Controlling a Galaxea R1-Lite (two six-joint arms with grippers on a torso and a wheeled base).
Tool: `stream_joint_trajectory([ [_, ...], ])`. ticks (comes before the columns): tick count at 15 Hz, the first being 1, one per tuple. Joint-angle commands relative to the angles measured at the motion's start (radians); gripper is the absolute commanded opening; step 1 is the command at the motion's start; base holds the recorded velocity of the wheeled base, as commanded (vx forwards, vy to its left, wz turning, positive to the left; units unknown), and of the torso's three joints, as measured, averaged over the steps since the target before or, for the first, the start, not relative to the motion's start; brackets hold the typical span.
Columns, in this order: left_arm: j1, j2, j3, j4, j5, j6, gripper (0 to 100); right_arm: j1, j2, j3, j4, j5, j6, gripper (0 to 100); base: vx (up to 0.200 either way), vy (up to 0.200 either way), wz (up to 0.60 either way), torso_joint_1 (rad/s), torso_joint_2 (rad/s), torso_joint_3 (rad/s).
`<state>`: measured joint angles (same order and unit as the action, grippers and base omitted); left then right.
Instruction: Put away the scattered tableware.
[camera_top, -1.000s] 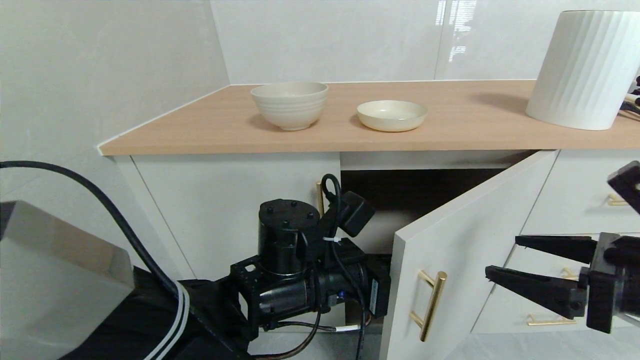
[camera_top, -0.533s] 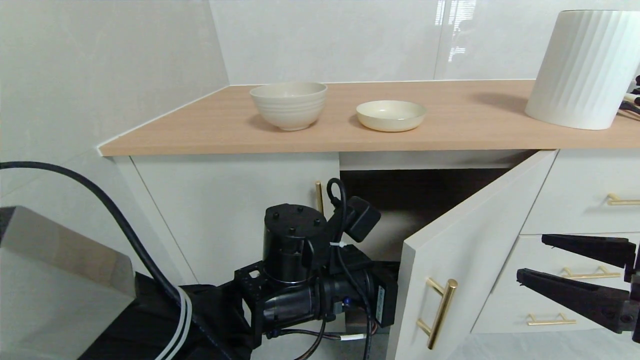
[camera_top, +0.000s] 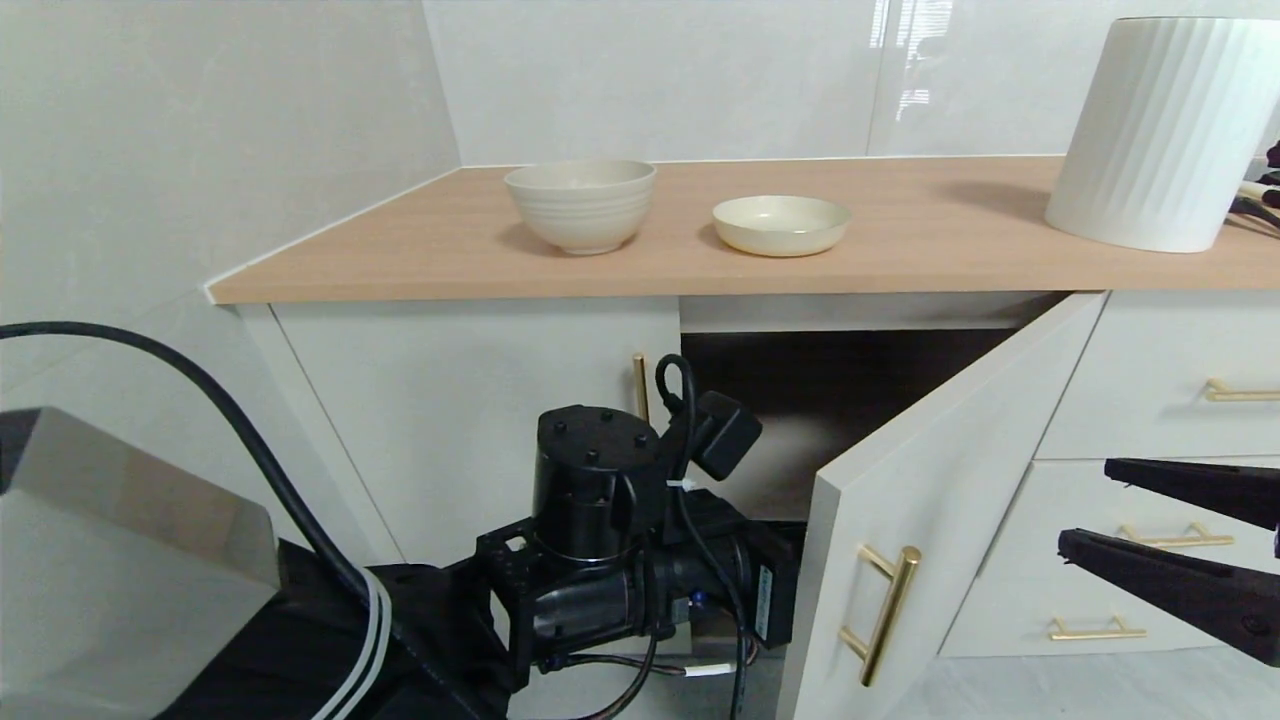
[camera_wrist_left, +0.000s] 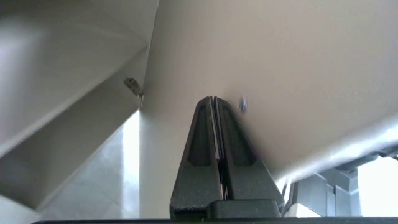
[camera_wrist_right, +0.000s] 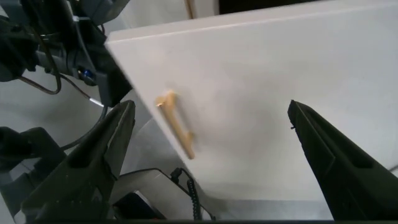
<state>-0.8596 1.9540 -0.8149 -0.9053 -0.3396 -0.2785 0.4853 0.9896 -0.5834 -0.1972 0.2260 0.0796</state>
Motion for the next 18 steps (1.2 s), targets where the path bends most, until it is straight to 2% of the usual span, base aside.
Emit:
stream_joint_trajectory([
  [1, -0.001, 0.006, -0.006, -0.003, -0.006, -0.001, 0, 0.001, 0.003, 0.000, -0.001, 0.001, 0.000, 100, -0.200, 0.000, 0.00, -0.007, 0.00, 0.007],
  [6, -0.007, 0.066, -0.069, -0.001, -0.007, -0.001, 0, 0.001, 0.001, -0.001, -0.002, 0.001, 0.000, 100, 0.000, 0.000, 0.00, 0.000, 0.00, 0.000],
  [12, -0.052, 0.069, -0.064, 0.000, 0.001, -0.007, 0, 0.001, -0.028, -0.023, -0.005, 0.000, 0.000, 100, 0.000, 0.000, 0.00, 0.000, 0.00, 0.000],
  [18, -0.136, 0.072, -0.153, 0.148, 0.001, -0.007, 0, 0.001, -0.117, -0.070, 0.002, 0.000, 0.006, 100, 0.000, 0.000, 0.00, 0.000, 0.00, 0.000],
])
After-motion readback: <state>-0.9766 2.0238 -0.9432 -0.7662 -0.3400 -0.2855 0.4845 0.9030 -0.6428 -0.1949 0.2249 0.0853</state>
